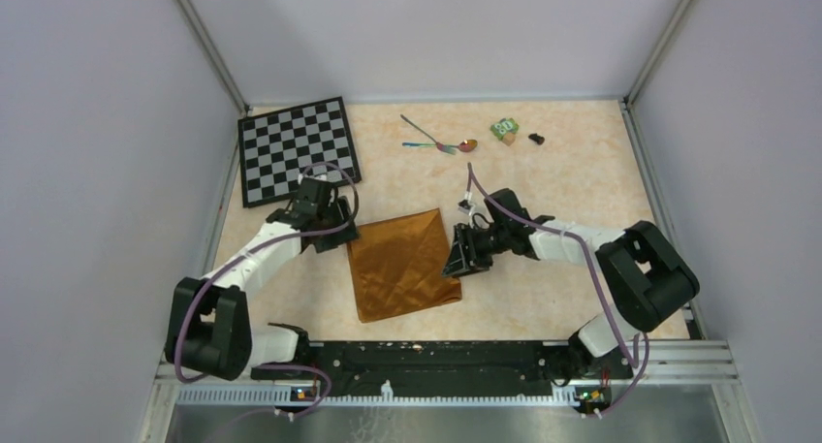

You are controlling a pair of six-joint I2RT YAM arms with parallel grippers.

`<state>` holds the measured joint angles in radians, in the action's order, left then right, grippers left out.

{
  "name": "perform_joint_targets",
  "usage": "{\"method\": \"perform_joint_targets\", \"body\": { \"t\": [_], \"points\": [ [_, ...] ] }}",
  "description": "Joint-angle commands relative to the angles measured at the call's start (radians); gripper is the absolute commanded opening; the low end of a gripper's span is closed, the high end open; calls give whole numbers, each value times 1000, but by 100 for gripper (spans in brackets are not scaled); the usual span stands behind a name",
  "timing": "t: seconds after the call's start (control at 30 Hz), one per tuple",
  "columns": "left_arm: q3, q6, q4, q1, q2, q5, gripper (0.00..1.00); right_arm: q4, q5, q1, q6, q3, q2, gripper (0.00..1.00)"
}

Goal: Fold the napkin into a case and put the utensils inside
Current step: Smooth out the square-folded napkin at the center of the board.

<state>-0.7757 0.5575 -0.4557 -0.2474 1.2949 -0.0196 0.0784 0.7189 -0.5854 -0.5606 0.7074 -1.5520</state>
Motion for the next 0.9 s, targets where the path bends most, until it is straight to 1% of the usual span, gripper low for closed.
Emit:
{"method": "perform_joint_targets", "body": {
  "t": [0.0, 0.07, 0.17, 0.27, 0.33, 0.4, 0.53, 0.6, 0.63, 0.7, 0.73, 0.77, 0.83, 0.87],
  "points": [
    [87, 64, 0, -30, -12, -72, 67, -37, 29, 9, -3, -29, 13, 47],
    [121, 88, 19, -55, -12, -74, 67, -69, 43, 9, -23, -52, -2, 46],
    [154, 128, 40, -106, 4, -65, 69, -61, 41, 9, -18, -54, -38, 44],
    [179, 176, 71, -181, 24, -60, 71, 4, 0, 10, 8, -32, -71, 44],
    [203, 217, 99, -233, 35, -78, 71, 78, -68, 17, 44, -4, -89, 43],
    [229, 265, 132, -291, 36, -99, 72, 169, -179, 39, 87, 32, -106, 43],
    [264, 379, 193, -438, 29, -125, 74, 344, -450, 111, 211, 140, -137, 43],
    [266, 440, 233, -536, 39, -138, 74, 415, -631, 138, 281, 222, -146, 44],
    [255, 477, 249, -583, 48, -136, 75, 443, -724, 149, 287, 263, -150, 44],
    [218, 513, 280, -671, 74, -143, 78, 463, -796, 166, 284, 325, -144, 44],
    [193, 518, 284, -707, 93, -147, 79, 478, -817, 165, 281, 359, -139, 44],
    [152, 509, 274, -734, 106, -149, 81, 487, -806, 165, 280, 384, -125, 45],
    [102, 472, 235, -758, 111, -148, 86, 482, -731, 168, 276, 389, -83, 47],
    [91, 453, 216, -758, 96, -149, 88, 474, -690, 172, 272, 367, -54, 51]
  ]
}}
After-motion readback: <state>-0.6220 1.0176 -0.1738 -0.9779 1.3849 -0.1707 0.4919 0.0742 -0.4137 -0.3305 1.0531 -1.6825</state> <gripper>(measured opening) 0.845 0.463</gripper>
